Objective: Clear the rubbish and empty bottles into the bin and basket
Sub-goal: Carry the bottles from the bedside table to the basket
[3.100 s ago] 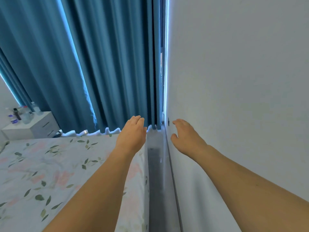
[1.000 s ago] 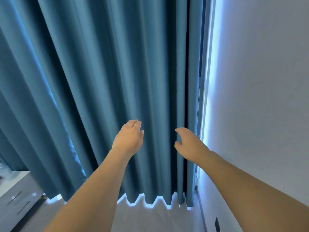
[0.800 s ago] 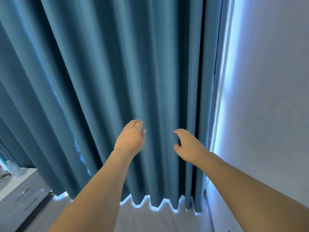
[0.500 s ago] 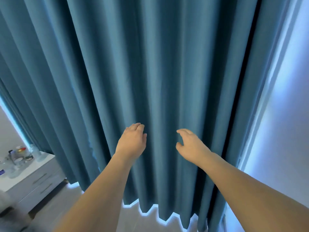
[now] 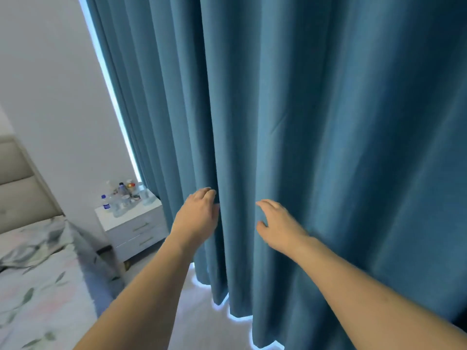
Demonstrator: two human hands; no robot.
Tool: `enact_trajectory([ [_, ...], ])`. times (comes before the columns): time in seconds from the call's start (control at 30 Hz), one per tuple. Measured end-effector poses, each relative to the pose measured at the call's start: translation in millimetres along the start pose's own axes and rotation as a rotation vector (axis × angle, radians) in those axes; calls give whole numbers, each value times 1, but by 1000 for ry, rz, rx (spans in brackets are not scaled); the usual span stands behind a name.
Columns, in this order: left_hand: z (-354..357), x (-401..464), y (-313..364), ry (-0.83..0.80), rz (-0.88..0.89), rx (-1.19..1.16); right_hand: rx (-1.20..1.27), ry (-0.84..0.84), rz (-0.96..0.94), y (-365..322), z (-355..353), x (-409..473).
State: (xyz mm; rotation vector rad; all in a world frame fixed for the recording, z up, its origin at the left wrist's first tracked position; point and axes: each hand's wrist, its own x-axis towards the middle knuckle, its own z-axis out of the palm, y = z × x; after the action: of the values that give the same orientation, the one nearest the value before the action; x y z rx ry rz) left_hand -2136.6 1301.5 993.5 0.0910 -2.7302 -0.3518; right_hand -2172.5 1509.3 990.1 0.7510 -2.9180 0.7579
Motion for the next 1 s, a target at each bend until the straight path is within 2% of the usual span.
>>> enact_trajectory([
  [0.3, 3, 52, -168, 71, -328, 50, 62, -160, -232, -92, 90, 171],
  [0.53, -9, 124, -309, 105, -479, 29, 88, -213, -260, -173, 149, 317],
  [0.63, -12, 157, -364, 193, -588, -45, 104, -233, -297, -206, 174, 368],
  [0.83, 10, 214, -461, 150, -651, -55, 112, -288, -320, -245, 223, 477],
  [1.0, 14, 295, -540, 214, -666, -66, 157, -314, -306, -265, 272, 584],
])
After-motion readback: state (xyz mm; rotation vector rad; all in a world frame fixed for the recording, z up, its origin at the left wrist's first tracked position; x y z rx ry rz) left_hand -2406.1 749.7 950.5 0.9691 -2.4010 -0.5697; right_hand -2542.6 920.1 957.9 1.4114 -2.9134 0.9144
